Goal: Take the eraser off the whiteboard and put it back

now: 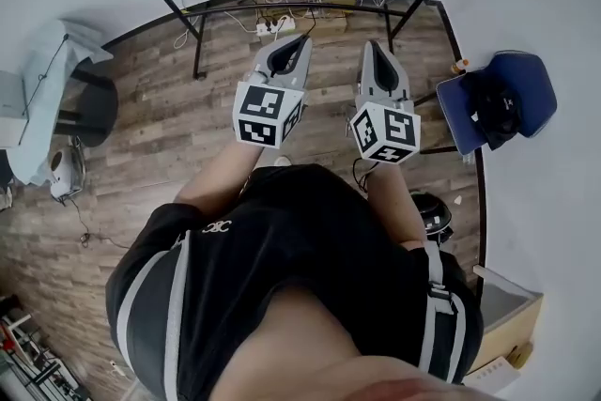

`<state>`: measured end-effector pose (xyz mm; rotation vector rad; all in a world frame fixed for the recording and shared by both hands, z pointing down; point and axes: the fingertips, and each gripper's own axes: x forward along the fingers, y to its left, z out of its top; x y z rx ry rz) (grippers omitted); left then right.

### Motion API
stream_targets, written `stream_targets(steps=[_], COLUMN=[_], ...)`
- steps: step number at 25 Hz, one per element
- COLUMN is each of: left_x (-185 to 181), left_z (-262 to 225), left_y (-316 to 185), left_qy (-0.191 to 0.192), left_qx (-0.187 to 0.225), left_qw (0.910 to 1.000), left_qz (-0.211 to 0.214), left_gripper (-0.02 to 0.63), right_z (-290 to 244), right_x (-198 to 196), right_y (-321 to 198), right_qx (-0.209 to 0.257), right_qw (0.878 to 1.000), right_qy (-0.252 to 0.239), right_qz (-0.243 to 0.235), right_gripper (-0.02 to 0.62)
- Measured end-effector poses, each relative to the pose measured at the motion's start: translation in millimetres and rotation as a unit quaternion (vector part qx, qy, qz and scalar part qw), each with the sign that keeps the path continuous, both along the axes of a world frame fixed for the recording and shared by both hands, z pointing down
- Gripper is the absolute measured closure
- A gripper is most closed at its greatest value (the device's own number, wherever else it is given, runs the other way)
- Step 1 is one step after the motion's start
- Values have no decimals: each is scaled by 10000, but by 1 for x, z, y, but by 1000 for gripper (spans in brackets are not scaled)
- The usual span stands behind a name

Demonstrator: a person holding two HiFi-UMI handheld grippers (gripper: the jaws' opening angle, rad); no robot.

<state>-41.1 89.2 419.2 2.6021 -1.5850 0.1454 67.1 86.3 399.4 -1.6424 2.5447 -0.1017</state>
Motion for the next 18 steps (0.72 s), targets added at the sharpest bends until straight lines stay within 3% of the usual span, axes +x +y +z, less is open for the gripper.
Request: stream_targets(steps=[12,18], left_x=[-25,-44], left_z=[11,11], left_y=[-4,-14], left_qy=[72,52], left_qx=[-68,27], left_qw=[9999,9994], left_qz=[131,332], left_gripper=[597,597], right_z=[12,12], right_x=[-43,-65], right_y=[-8,-19], right_qx=[-112,-34], right_qw=[9997,9998], right_qy=[182,197], right_qz=[-133,60], right_gripper=[591,591])
